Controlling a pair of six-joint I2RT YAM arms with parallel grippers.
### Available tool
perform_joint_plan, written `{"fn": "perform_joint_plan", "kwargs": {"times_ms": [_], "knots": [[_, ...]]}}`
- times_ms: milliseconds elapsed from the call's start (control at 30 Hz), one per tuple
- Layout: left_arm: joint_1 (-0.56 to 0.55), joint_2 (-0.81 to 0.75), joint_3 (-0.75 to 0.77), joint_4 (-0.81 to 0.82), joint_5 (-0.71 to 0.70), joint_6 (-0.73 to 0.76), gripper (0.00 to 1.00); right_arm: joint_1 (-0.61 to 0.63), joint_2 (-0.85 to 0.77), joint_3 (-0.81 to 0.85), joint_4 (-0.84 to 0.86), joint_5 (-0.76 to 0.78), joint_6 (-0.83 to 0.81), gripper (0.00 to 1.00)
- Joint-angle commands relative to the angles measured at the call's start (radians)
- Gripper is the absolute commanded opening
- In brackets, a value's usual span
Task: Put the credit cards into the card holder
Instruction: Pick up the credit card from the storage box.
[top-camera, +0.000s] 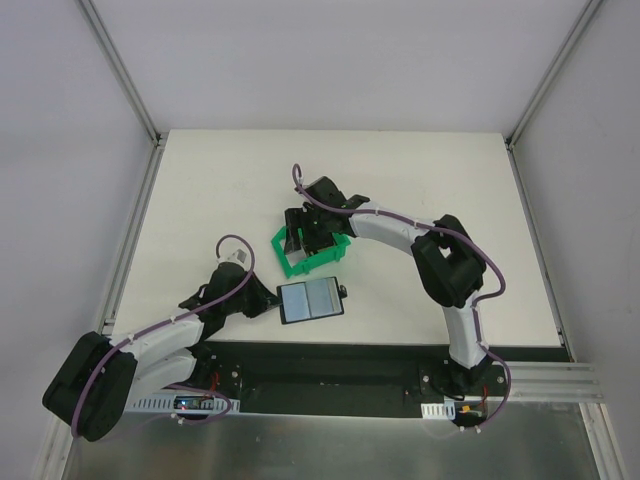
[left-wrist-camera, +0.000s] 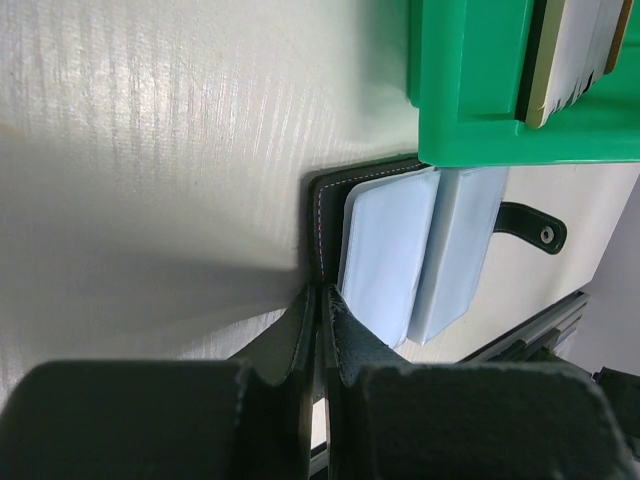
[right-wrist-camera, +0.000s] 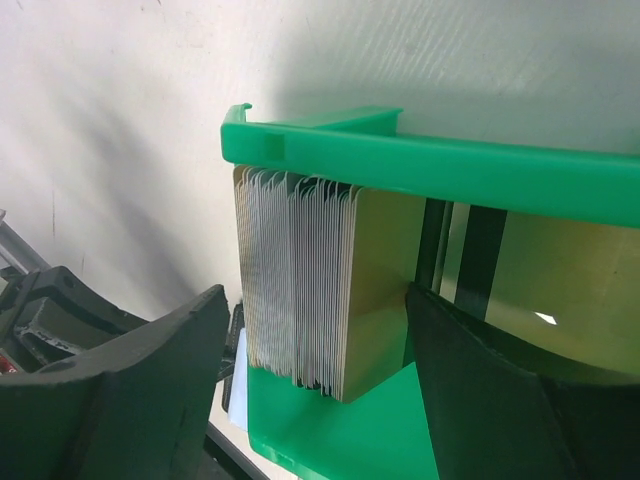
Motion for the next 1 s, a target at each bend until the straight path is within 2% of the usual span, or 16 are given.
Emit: {"fn": "perform_joint_plan", "kwargs": {"times_ms": [0,667,867,967], "knots": [[0.009,0.033,-0.007,-0.093,-0.018,0.047,0.00,0.002,-0.059,-0.001,0.022,-0.051,-0.005,0.71],[0.009,0.079,0.006,-0.065,0.007,0.052,0.00,0.001,-0.109,-0.023,0.021,-0.043,-0.007,0.42],[0.009,0.085,0.004,-0.059,0.013,0.049,0.00,0.001,-0.112,-0.018,0.007,-0.039,-0.016,0.27],[0.009,0.087,0.003,-0.056,0.016,0.046,0.00,0.002,-0.115,-0.017,-0.002,-0.019,-0.021,0.23]]}}
